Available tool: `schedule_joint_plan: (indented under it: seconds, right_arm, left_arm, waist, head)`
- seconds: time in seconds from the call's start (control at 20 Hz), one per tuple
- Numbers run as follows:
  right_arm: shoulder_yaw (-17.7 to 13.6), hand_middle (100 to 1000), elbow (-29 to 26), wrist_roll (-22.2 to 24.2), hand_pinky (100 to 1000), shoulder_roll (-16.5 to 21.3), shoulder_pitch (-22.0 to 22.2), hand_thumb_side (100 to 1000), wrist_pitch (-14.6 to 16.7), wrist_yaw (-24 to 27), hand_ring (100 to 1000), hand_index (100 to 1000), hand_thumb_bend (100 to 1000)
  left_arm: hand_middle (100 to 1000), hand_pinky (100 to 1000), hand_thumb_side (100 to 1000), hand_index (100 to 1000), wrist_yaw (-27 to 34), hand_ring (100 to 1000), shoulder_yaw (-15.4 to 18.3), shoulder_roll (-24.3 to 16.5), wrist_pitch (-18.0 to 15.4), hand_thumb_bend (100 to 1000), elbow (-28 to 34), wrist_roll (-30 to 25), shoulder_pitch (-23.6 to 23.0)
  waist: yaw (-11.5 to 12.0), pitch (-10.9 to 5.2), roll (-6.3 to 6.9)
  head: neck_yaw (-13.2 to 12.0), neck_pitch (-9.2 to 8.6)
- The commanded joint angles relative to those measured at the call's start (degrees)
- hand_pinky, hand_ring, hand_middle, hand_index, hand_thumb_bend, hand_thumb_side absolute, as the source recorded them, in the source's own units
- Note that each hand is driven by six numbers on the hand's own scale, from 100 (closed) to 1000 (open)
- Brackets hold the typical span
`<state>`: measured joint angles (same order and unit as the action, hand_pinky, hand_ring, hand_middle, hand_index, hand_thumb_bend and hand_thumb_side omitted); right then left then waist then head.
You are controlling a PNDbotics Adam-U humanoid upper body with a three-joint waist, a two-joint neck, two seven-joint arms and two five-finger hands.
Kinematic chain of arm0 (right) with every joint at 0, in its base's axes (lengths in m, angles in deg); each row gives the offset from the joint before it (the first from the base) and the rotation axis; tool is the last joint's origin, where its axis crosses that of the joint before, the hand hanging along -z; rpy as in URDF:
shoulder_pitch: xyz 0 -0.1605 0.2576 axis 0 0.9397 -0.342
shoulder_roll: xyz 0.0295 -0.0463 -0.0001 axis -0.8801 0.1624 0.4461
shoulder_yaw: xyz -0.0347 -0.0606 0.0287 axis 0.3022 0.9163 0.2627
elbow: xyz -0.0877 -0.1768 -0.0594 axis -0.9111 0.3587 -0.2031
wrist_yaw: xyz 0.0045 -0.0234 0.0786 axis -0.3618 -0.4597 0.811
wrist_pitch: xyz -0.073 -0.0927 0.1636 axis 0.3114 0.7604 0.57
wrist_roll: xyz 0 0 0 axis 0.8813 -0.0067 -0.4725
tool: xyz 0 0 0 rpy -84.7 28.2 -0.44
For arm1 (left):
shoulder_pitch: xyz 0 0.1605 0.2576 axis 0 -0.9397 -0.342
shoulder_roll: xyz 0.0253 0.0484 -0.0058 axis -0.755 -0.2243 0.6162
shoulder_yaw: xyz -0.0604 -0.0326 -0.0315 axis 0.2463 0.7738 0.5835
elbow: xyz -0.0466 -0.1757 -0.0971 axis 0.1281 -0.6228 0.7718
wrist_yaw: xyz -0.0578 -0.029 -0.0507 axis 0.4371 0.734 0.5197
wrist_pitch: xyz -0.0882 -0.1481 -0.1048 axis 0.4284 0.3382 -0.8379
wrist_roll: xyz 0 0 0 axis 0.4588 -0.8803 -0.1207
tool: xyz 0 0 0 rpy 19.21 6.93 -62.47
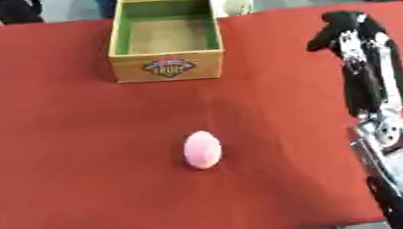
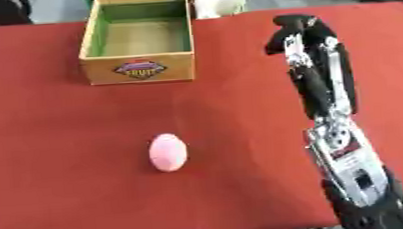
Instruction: Pick up objects on the table and place them in the box.
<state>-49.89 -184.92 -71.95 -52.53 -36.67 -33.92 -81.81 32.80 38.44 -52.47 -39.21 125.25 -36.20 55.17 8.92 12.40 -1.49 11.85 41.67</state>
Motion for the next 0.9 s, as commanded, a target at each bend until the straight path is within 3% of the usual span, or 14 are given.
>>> schedule_joint_plan:
  seconds: [0.05,0.6,0.9]
  right_arm:
    - [0.05,470,-1.16,0.39,533,1.00,-0.53,663,0.11,0.03,511,675,100]
    - [0.32,478,-1.16,1.12,535,1.42,-0.70,678,0.07,-0.16,522,688,100]
    - [1.04,525,-1.16,4.14,557,5.21,-2.40,749,0.58,-2.84,566,737,100]
  left_arm:
    - [361,482,676,524,-0.01,476,-0.07,-1.05,0.04,100,1.11,-0.21,0.42]
    - [361,481,677,524,-0.01,476,-0.11,-1.05,0.06,100,1.11,-0.37,0.51]
    - [362,482,677,523,0.01,476,-0.16,-1.09,0.14,100,1.11,-0.45,0.39]
  waist:
    - [0.02,-0.70,0.18]
    - [0.16,-0.53,0.15]
    - [0.33,-0.59,0.01]
  head:
    - [-0.48,-0.72]
    - [-0.63,-1.38]
    - [-0.04,-1.49]
